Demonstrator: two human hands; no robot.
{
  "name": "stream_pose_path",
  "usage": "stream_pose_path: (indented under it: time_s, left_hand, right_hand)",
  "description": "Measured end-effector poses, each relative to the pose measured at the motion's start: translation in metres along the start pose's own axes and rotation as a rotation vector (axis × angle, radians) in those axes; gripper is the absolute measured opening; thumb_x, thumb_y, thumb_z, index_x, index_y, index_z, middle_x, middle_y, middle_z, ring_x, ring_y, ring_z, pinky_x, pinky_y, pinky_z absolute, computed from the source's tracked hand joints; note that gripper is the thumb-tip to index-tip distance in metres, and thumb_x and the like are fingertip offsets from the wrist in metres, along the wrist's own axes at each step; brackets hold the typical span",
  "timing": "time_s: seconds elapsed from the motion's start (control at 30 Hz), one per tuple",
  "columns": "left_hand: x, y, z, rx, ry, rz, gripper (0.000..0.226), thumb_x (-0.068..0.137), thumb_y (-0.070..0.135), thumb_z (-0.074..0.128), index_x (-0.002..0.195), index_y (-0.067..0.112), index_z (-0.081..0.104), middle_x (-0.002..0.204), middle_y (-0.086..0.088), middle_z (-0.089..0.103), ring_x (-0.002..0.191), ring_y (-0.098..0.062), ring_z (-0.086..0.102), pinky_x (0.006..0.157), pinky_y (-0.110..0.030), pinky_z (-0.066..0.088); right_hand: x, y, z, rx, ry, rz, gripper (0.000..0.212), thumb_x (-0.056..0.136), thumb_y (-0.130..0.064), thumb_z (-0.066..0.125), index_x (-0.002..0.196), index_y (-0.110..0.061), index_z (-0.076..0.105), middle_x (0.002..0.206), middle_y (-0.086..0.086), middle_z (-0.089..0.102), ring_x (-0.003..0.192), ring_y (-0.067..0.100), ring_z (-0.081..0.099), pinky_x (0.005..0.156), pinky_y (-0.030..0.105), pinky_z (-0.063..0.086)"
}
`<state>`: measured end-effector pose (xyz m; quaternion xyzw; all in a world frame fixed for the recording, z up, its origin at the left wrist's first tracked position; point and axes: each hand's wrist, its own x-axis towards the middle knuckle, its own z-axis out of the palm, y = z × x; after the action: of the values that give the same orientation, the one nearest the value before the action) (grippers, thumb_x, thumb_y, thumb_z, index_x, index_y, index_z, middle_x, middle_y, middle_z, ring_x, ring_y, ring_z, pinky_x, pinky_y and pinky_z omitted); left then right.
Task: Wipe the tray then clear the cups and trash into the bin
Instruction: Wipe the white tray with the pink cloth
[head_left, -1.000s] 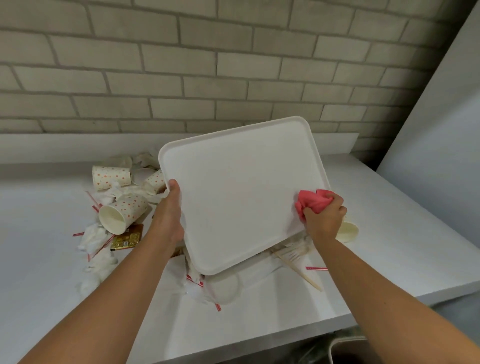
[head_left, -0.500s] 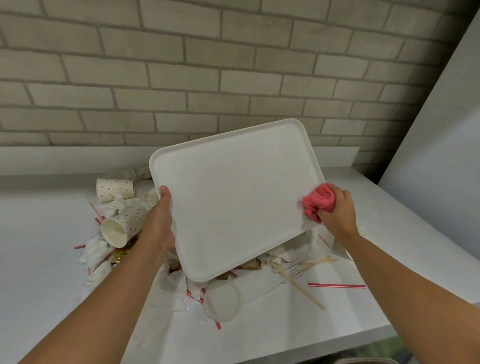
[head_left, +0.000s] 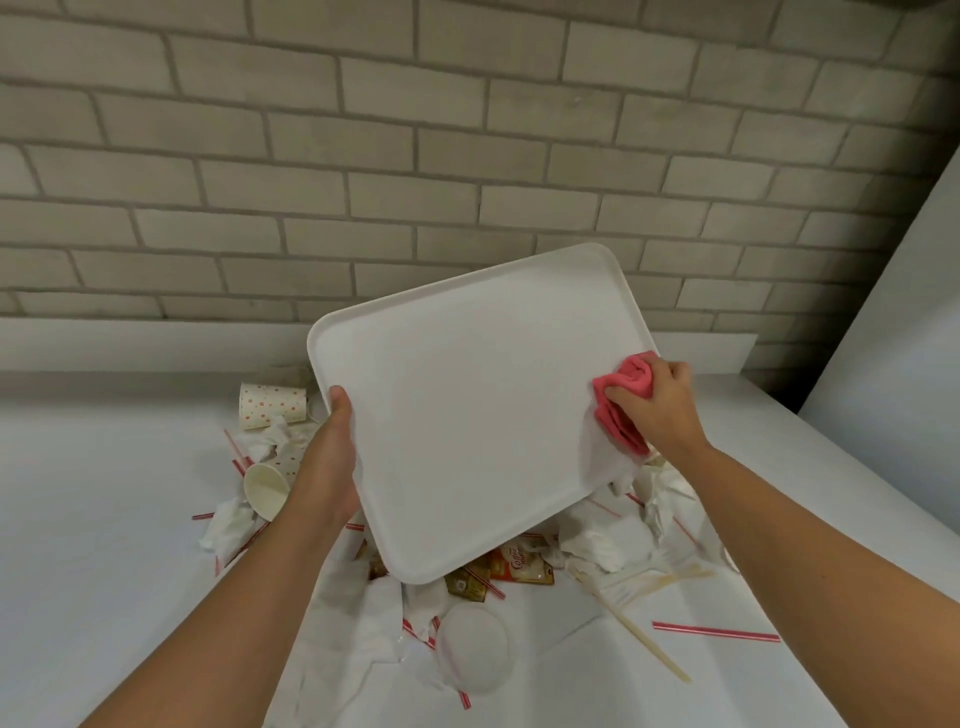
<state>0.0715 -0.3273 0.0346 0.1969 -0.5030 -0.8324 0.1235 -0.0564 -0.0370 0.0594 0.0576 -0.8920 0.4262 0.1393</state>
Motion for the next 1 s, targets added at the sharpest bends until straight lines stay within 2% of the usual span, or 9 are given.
stream_pose_path:
  time_s: [0.1,0.23,0.37,0.47,0.57,0.7,0.77,0.87,1.0]
  left_hand:
    - [-0.004,0.008,0.004,-0.016,0.018,0.008,0.052,0.089,0.064,0.032,0.118,0.028,0.057,0.119,-0.001,0.065,0.11,-0.024,0.061,0.098,-0.045,0.047]
    - [-0.009,0.019,0.011,0.002,0.082,0.067,0.048,0.091,0.062,0.029,0.116,0.029,0.054,0.102,0.006,0.066,0.092,-0.015,0.062,0.073,-0.032,0.051]
    - [-0.006,0.024,0.011,0.017,0.114,0.104,0.04,0.093,0.06,0.032,0.11,0.031,0.054,0.095,0.009,0.063,0.085,-0.011,0.06,0.062,-0.027,0.046]
    - [-0.002,0.022,0.009,0.042,0.112,0.135,0.035,0.093,0.059,0.032,0.096,0.033,0.056,0.095,0.007,0.064,0.085,-0.013,0.061,0.063,-0.027,0.046]
    - [-0.003,0.022,0.013,0.093,0.088,0.177,0.039,0.095,0.056,0.029,0.104,0.029,0.055,0.094,0.008,0.063,0.083,-0.011,0.06,0.061,-0.026,0.046]
    - [-0.002,0.026,0.018,0.123,0.065,0.24,0.039,0.096,0.054,0.028,0.107,0.028,0.054,0.093,0.011,0.063,0.083,-0.007,0.059,0.063,-0.024,0.047]
    - [-0.001,0.029,0.017,0.153,0.06,0.273,0.038,0.094,0.056,0.029,0.106,0.03,0.055,0.098,0.01,0.065,0.089,-0.01,0.062,0.075,-0.03,0.052]
    - [0.0,0.032,0.016,0.235,0.022,0.323,0.043,0.094,0.057,0.029,0.104,0.03,0.06,0.105,0.002,0.068,0.097,-0.017,0.065,0.088,-0.039,0.053]
    - [-0.001,0.032,0.017,0.297,0.0,0.426,0.038,0.096,0.051,0.027,0.085,0.031,0.057,0.092,-0.002,0.066,0.087,-0.017,0.063,0.082,-0.034,0.053]
  right_hand:
    - [0.016,-0.021,0.005,0.018,-0.008,-0.058,0.054,0.077,-0.03,0.071,0.124,-0.018,0.049,0.127,0.01,0.039,0.108,0.025,0.049,0.098,0.034,0.043]
    - [0.029,-0.049,0.012,0.098,-0.031,-0.07,0.076,0.068,-0.026,0.073,0.134,-0.015,0.038,0.127,0.01,0.047,0.115,0.029,0.049,0.1,0.044,0.044]
    - [0.034,-0.072,0.023,0.137,-0.085,-0.127,0.059,0.055,-0.037,0.068,0.11,-0.022,0.05,0.114,0.005,0.053,0.108,0.03,0.05,0.095,0.048,0.045]
    - [0.035,-0.088,0.035,0.186,-0.132,-0.158,0.069,0.057,-0.039,0.067,0.121,-0.027,0.046,0.12,0.0,0.052,0.116,0.029,0.046,0.101,0.045,0.042]
    - [0.031,-0.11,0.051,0.18,-0.126,-0.278,0.067,0.063,-0.045,0.07,0.123,-0.024,0.049,0.121,0.0,0.054,0.115,0.028,0.047,0.101,0.041,0.041]
    - [0.013,-0.135,0.077,0.097,-0.102,-0.467,0.048,0.074,-0.032,0.063,0.118,-0.016,0.052,0.115,0.002,0.058,0.101,0.03,0.048,0.087,0.03,0.038]
    - [-0.001,-0.147,0.088,0.05,-0.14,-0.556,0.052,0.07,-0.027,0.053,0.121,-0.015,0.051,0.116,0.002,0.057,0.093,0.024,0.043,0.079,0.025,0.032]
    - [-0.022,-0.164,0.103,0.013,-0.224,-0.655,0.057,0.07,-0.022,0.055,0.127,-0.017,0.045,0.118,0.004,0.054,0.091,0.021,0.038,0.077,0.028,0.036]
    - [-0.04,-0.182,0.119,-0.004,-0.338,-0.733,0.068,0.072,-0.02,0.059,0.136,-0.02,0.036,0.12,0.006,0.053,0.089,0.021,0.04,0.076,0.034,0.041]
